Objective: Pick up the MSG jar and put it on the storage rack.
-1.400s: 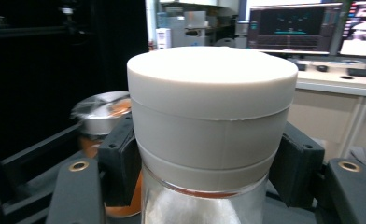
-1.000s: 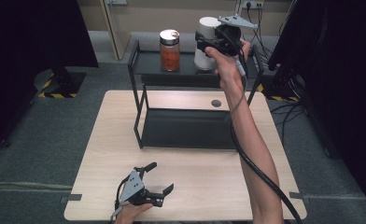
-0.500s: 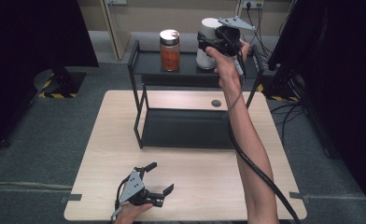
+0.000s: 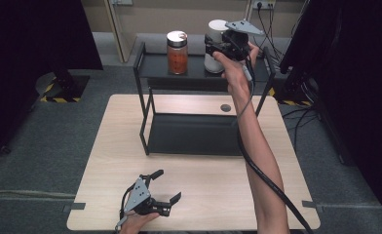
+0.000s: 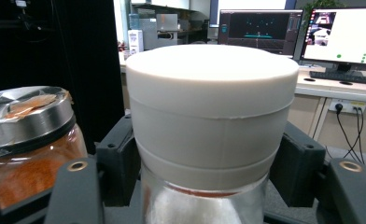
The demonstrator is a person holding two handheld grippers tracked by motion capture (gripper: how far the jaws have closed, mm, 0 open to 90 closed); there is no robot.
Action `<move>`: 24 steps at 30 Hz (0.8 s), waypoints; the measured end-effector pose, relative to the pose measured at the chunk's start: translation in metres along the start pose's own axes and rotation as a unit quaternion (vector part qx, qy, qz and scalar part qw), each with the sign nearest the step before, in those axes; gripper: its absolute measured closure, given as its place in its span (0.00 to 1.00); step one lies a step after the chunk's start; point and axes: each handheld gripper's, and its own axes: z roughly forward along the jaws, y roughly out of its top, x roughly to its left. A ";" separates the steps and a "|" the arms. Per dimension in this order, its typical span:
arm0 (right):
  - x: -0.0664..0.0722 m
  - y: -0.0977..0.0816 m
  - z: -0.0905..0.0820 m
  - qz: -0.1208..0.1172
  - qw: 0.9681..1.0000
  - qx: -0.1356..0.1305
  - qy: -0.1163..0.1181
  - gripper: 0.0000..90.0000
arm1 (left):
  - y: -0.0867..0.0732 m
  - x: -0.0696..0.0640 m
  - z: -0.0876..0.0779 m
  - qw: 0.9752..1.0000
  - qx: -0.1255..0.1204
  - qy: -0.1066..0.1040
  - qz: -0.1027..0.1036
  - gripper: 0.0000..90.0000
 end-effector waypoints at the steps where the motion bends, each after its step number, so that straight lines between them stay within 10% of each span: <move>1: 0.000 0.001 0.000 0.004 1.000 0.006 0.001 0.30 | 0.000 0.000 0.000 1.000 0.001 0.000 0.000 0.02; 24: -0.018 -0.010 -0.032 0.044 0.999 -0.001 0.020 0.02 | -0.001 0.000 0.001 1.000 0.003 -0.001 0.000 0.02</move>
